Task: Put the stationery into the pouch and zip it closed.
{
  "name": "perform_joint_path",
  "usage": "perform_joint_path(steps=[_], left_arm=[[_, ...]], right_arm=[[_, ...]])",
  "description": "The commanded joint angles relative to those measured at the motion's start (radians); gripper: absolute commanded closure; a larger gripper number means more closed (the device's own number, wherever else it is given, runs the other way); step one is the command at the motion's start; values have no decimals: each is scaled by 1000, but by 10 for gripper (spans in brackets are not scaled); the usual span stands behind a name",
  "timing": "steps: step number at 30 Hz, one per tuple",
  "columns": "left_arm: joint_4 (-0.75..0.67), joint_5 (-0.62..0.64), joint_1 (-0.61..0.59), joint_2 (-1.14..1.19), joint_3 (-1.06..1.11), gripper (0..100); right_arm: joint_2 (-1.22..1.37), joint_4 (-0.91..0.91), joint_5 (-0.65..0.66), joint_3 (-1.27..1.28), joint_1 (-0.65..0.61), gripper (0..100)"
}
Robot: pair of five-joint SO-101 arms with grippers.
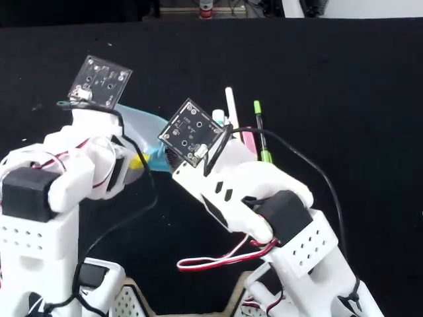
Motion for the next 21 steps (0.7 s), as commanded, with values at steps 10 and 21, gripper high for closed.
perform_joint_path(steps=[10, 21], left_arm=[[35, 37, -12, 0, -93, 745], [34, 89, 117, 0, -38, 747]], right_arm=[[10, -2, 9, -54, 12, 988], [10, 2, 9, -54, 12, 988]])
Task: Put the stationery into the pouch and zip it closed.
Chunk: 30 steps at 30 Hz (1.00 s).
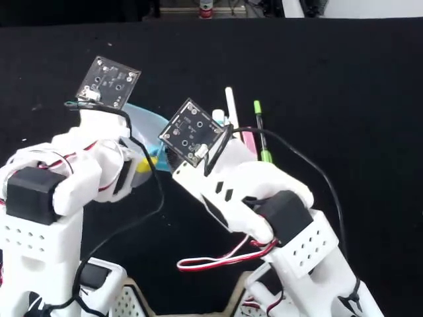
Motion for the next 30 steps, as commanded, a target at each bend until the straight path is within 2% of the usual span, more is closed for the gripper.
perform_joint_path(steps=[1, 10, 17, 27, 30], left_arm=[[5, 23, 38, 5, -5, 747], [-18, -3, 36, 8, 4, 747], [-137, -21, -79, 6, 113, 747], [-176, -12, -77, -3, 137, 748], [-190, -9, -77, -3, 142, 816]], right_arm=[[10, 3, 9, -54, 12, 988], [2, 8, 9, -54, 12, 988], [2, 26, 9, -56, 11, 988], [2, 26, 9, -53, 11, 988], [2, 28, 9, -53, 12, 988]])
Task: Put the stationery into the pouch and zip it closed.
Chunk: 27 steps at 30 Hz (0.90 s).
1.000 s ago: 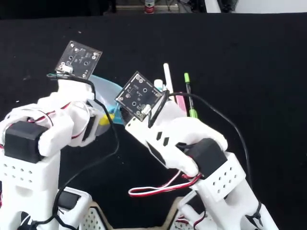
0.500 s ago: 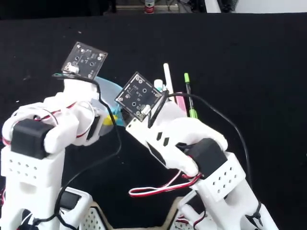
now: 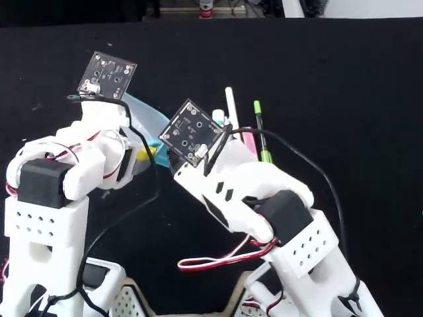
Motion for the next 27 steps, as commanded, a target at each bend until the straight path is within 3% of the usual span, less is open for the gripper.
perform_joint_path(steps=[1, 3, 13, 19, 27], left_arm=[[-23, 11, -13, -3, -4, 866], [-25, 48, -13, -3, -7, 980], [-69, 150, -24, -3, -22, 970], [-34, 203, -48, -5, -140, 970], [72, 235, -165, 9, -343, 971]], right_arm=[[2, 5, 9, -53, 9, 988], [2, 17, 9, -53, 9, 988], [-125, 143, 9, -56, 20, 988], [-263, 147, 52, -53, 176, 988], [-206, 77, 71, -68, 287, 988]])
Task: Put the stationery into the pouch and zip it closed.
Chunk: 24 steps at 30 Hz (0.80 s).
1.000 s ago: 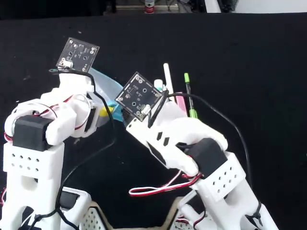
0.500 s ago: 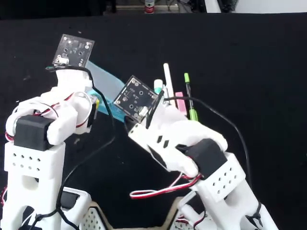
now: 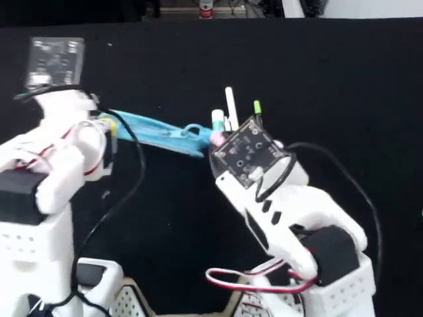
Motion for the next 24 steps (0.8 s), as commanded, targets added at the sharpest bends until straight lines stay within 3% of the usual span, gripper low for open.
perform_joint_path(steps=[1, 11, 14, 19, 24], left_arm=[[17, 6, -58, 2, -111, 971], [51, 3, -185, 233, -124, 971], [80, -8, -174, 293, -173, 959], [115, -32, -117, 347, -243, 795], [112, -41, -124, 356, -283, 789]], right_arm=[[58, -52, 3, -84, 60, 988], [308, 95, -48, -344, 58, 988], [355, 104, -44, -360, 58, 988], [389, 104, -43, -360, 57, 988], [392, 83, -43, -360, 57, 988]])
